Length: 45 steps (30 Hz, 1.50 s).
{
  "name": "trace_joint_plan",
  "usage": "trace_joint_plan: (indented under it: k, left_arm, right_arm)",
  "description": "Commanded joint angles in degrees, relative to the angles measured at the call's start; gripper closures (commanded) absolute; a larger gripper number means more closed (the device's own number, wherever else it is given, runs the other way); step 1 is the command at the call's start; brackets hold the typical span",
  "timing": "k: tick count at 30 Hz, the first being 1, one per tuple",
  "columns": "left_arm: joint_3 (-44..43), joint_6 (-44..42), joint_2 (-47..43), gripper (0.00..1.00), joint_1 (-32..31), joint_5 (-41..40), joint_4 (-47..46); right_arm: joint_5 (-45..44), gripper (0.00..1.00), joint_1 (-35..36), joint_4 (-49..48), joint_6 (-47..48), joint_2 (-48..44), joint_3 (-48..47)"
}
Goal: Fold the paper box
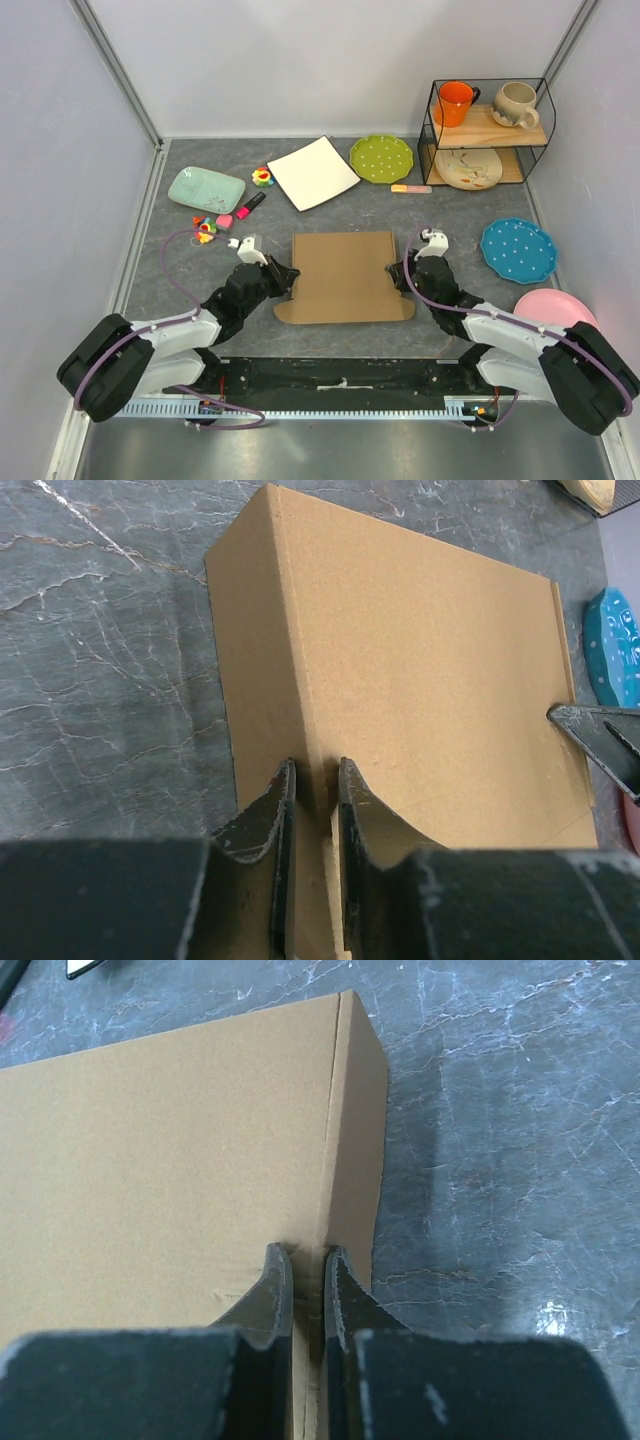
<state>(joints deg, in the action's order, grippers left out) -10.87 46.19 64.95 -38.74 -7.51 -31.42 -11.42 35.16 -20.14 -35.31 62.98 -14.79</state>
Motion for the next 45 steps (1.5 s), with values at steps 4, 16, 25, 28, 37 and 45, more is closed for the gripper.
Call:
trace_joint_plan:
  k: [4, 16, 25, 28, 37, 45]
  left_arm:
    - [-2.57, 0.66, -5.5, 0.86, -4.41, 3.48, 11.85]
    - [-1.96, 0.38, -14.68, 0.44, -4.24, 3.55, 17.71]
    - [4.28, 1.79, -10.72, 0.7, -4.24, 6.63, 11.48]
    - [4.46, 1.97, -9.23, 0.81, -4.24, 6.54, 10.85]
    - [1.74, 0.22, -8.0, 0.79, -3.98, -0.31, 10.68]
    - [-5.47, -2.6, -5.26, 0.69, -2.22, -0.67, 13.83]
  right_arm:
    - [6.6, 0.63, 6.06, 9.04, -2.93, -2.15, -0.5]
    - [2.19, 0.24, 5.98, 17.6, -2.39, -11.47, -1.04]
    - [5.7, 0.53, 5.98, 13.38, -3.89, -10.08, 3.1]
    - [6.93, 0.71, 6.06, 10.66, -5.72, -8.05, 3.88]
    - [4.48, 0.65, 5.98, 3.44, -6.88, -0.5, 2.75]
    - [-0.08, 0.31, 5.89, 9.05, -4.25, 0.75, -4.98]
